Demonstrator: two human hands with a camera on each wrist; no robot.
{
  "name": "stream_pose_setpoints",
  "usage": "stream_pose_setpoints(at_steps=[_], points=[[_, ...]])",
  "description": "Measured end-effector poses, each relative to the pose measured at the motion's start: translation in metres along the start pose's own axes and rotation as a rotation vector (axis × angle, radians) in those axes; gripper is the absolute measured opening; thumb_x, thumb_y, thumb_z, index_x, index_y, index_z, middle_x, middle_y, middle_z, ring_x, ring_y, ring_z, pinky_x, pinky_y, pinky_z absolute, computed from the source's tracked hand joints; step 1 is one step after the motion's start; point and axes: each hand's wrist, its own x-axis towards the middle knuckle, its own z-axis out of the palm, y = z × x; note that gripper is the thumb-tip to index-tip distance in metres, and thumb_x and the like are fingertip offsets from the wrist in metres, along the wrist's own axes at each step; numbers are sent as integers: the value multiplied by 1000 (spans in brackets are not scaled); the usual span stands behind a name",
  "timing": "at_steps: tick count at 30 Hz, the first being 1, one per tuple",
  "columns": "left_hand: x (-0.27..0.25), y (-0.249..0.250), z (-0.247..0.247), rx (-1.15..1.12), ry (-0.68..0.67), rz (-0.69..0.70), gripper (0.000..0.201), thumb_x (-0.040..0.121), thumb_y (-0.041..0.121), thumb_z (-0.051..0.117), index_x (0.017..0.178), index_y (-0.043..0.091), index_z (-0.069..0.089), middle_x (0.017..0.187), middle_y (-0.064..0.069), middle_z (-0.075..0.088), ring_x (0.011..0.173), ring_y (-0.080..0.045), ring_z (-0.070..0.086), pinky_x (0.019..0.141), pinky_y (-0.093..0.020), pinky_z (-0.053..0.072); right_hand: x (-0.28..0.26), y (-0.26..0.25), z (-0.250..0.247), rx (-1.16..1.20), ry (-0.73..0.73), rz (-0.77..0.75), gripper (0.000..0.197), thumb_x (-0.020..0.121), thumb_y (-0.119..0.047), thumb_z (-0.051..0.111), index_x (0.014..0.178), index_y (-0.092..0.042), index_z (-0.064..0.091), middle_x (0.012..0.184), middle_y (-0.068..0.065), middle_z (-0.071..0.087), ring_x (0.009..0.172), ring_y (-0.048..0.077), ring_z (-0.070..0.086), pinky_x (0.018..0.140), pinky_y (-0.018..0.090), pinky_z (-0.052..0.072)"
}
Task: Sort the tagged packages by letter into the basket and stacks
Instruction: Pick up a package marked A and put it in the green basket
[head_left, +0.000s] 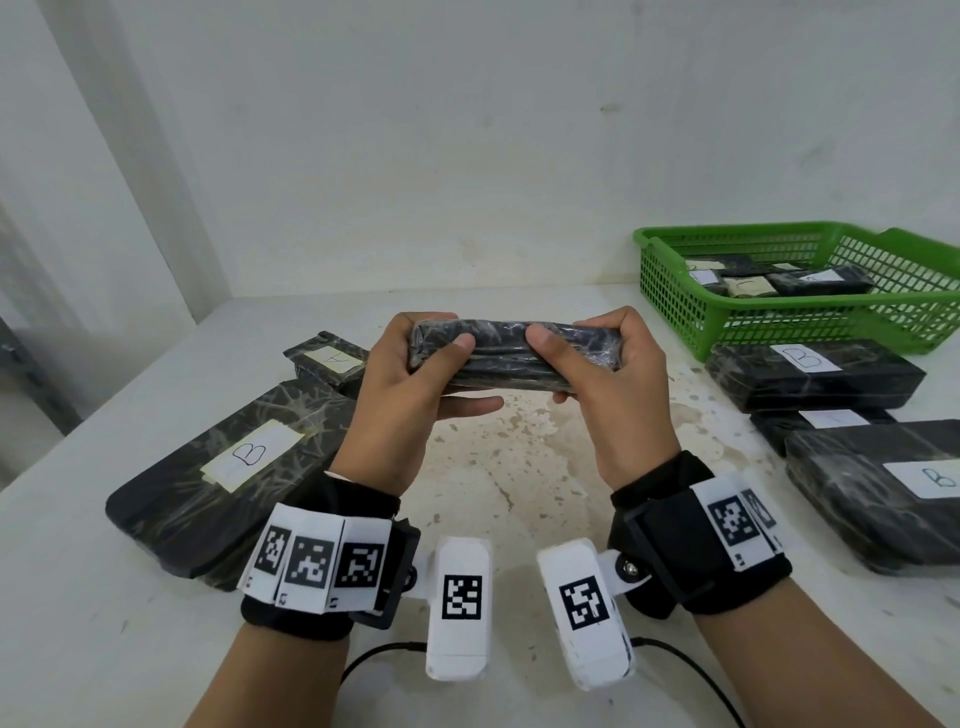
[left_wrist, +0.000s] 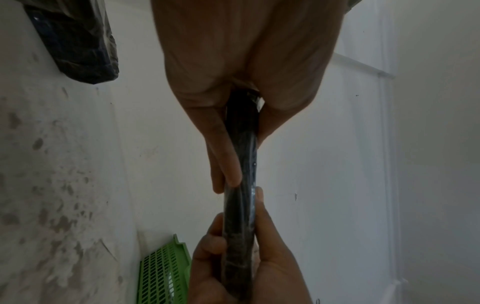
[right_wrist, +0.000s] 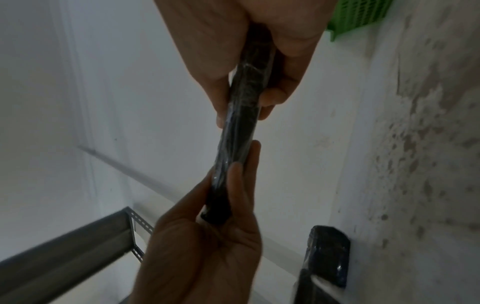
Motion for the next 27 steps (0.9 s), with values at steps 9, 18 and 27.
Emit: stream_pose_setpoints(at_steps=[9, 18, 27], points=[[4, 3, -5, -154, 40, -26, 13, 93, 5, 57, 105, 9, 56, 94, -10, 69, 79, -21, 73, 63, -31, 61, -1, -2, 1, 6, -105, -10, 24, 88, -13, 71, 103, -19, 53, 113, 19, 64, 82, 19, 66, 62, 22, 52], [7, 0, -7, -194, 88, 23, 17, 97, -3, 50, 104, 11, 55, 104, -14, 66, 87, -24, 72, 68, -31, 61, 4, -6, 1, 352, -96, 92, 23, 102, -18, 49, 123, -10, 51, 98, 5, 67, 86, 15, 66, 75, 32, 57], [6, 0, -6, -221, -19, 23, 26, 93, -6, 51, 113, 10, 49, 112, -16, 63, 89, -24, 73, 74, -30, 61, 4, -6, 0, 280, -80, 38, 24, 102, -11, 46, 126, -13, 47, 98, 4, 67, 87, 13, 66, 75, 27, 56]])
